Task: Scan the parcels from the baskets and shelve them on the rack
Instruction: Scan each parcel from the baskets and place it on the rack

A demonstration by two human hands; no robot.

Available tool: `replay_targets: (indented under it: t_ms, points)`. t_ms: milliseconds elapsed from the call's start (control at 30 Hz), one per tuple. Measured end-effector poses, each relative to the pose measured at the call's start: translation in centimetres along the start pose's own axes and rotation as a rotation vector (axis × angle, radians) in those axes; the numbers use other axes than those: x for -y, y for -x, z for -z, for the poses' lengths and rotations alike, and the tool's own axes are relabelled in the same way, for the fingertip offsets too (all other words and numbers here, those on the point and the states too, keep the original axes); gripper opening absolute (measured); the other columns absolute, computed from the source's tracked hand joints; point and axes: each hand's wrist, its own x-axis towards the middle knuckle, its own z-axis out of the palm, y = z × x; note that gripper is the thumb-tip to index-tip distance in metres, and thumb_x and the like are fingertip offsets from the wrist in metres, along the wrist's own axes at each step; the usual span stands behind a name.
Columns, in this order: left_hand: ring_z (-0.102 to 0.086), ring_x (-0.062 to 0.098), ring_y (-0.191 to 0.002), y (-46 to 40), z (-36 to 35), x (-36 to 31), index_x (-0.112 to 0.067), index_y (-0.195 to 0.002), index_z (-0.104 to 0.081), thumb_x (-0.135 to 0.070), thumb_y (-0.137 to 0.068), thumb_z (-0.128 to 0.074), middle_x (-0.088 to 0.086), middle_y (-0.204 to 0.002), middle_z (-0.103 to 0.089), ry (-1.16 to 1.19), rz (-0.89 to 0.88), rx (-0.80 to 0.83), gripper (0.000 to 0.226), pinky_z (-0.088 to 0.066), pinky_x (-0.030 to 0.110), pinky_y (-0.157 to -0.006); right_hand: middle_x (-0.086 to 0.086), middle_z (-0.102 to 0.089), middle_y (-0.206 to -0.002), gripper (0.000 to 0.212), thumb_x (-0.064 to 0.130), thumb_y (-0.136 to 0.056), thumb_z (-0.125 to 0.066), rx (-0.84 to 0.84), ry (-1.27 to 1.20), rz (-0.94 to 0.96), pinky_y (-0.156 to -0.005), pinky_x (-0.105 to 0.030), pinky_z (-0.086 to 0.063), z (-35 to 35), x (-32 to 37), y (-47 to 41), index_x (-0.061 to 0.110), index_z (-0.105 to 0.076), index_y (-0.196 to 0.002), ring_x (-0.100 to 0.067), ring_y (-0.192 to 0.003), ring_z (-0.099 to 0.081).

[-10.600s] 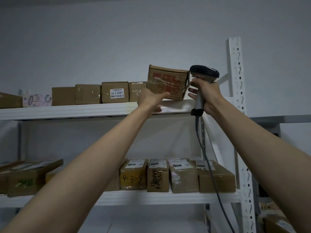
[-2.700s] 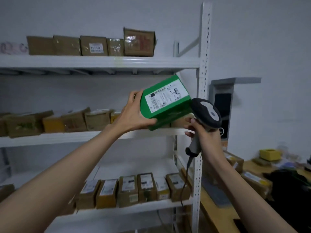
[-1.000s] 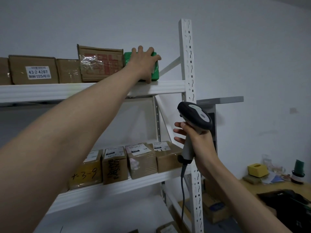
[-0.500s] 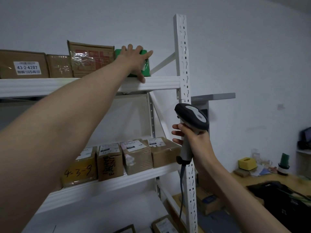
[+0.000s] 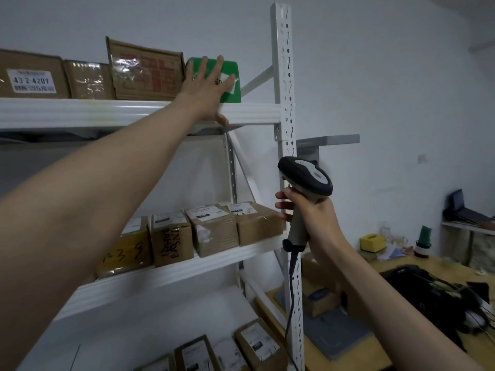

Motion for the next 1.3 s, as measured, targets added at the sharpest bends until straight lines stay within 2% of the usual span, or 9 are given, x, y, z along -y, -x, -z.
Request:
replay_targets:
  t_ms: [167,267,400,533,667,800,967,1133,1300]
  points:
    - [-0.013,0.041,-0.152,2.6,0.4,-2.8,-0.021,-0.158,-0.026,-0.059,-0.079,-0.076,0.016,-0.166,-0.013,0.132,-0.053,-0.121,0.101,-0.009,0.058,-0.123,-0.014,-0.075,-0.095,0.009,0.009,-0.095,-0.068,-0.063,0.053,-0.015,-0.069,-0.032,-0.061,1.2,-0.2,1.5,0.005,-0.071,-0.103,-0.024,-0.080,-0.071]
    - [-0.040,0.037,-0.132,4.8,0.5,-7.2,-0.016,-0.142,-0.049,-0.050,-0.083,-0.076,0.016,-0.144,-0.042,0.254,-0.141,-0.207,0.073,-0.033,0.049,-0.110,-0.013,-0.073,-0.089,0.006,0.006,-0.095,-0.066,-0.103,0.092,-0.028,-0.066,-0.033,-0.061,2.5,-0.1,3.1,0.006,-0.070,-0.099,-0.022,-0.074,-0.069]
    - [-0.053,0.032,-0.110,8.7,-0.9,-15.7,-0.019,-0.118,-0.062,-0.049,-0.089,-0.068,0.009,-0.118,-0.058,0.476,-0.325,-0.131,0.043,-0.038,0.045,-0.095,-0.013,-0.071,-0.085,0.008,0.007,-0.095,-0.066,-0.239,0.168,-0.066,-0.057,-0.029,-0.057,5.8,0.0,6.6,0.006,-0.069,-0.103,-0.020,-0.068,-0.068]
    - [-0.058,0.024,-0.090,13.3,-2.9,-26.4,-0.023,-0.092,-0.062,-0.046,-0.091,-0.065,-0.002,-0.092,-0.059,0.659,-0.562,-0.007,0.023,-0.034,0.037,-0.078,-0.012,-0.070,-0.084,0.011,0.007,-0.097,-0.064,-0.391,0.226,-0.129,-0.051,-0.027,-0.053,10.9,-0.1,12.0,0.003,-0.064,-0.107,-0.015,-0.059,-0.065]
    - [-0.062,0.027,-0.088,18.7,-3.3,-38.3,-0.024,-0.093,-0.066,-0.041,-0.091,-0.065,-0.005,-0.087,-0.061,0.855,-0.767,0.125,0.017,-0.037,0.034,-0.072,-0.012,-0.066,-0.077,0.005,0.008,-0.095,-0.065,-0.582,0.304,-0.229,-0.050,-0.027,-0.051,17.2,-0.2,18.9,0.007,-0.065,-0.090,-0.017,-0.053,-0.061]
    - [-0.061,0.030,-0.084,25.4,-1.4,-50.1,-0.024,-0.085,-0.057,-0.038,-0.090,-0.069,-0.001,-0.080,-0.057,0.979,-0.973,0.233,0.019,-0.034,0.033,-0.061,-0.011,-0.067,-0.079,0.006,0.005,-0.095,-0.063,-0.802,0.353,-0.305,-0.053,-0.028,-0.052,24.1,-0.7,27.2,0.009,-0.066,-0.097,-0.018,-0.061,-0.062]
    - [-0.060,0.023,-0.081,35.5,2.1,-62.9,-0.021,-0.096,-0.067,-0.040,-0.092,-0.064,-0.001,-0.087,-0.065,1.041,-1.234,0.390,0.019,-0.043,0.035,-0.061,-0.011,-0.067,-0.083,0.011,0.007,-0.095,-0.063,-1.116,0.322,-0.407,-0.054,-0.026,-0.053,31.1,-1.5,39.5,0.010,-0.065,-0.105,-0.015,-0.060,-0.062]
    - [-0.063,0.023,-0.089,46.9,4.1,-71.7,-0.024,-0.089,-0.065,-0.034,-0.092,-0.065,0.002,-0.097,-0.068,1.065,-1.421,0.658,0.010,-0.053,0.041,-0.076,-0.011,-0.067,-0.084,0.016,0.008,-0.096,-0.063,-1.400,0.255,-0.503,-0.054,-0.025,-0.053,35.5,-3.6,51.3,0.005,-0.064,-0.112,-0.016,-0.063,-0.063]
    - [-0.056,0.018,-0.090,57.7,2.4,-77.8,-0.022,-0.097,-0.069,-0.033,-0.091,-0.065,-0.003,-0.097,-0.060,0.971,-1.539,0.853,0.014,-0.039,0.033,-0.070,-0.007,-0.069,-0.080,0.020,0.010,-0.094,-0.066,-1.592,0.135,-0.601,-0.054,-0.024,-0.054,38.1,-7.9,61.3,0.004,-0.064,-0.113,-0.011,-0.059,-0.065]
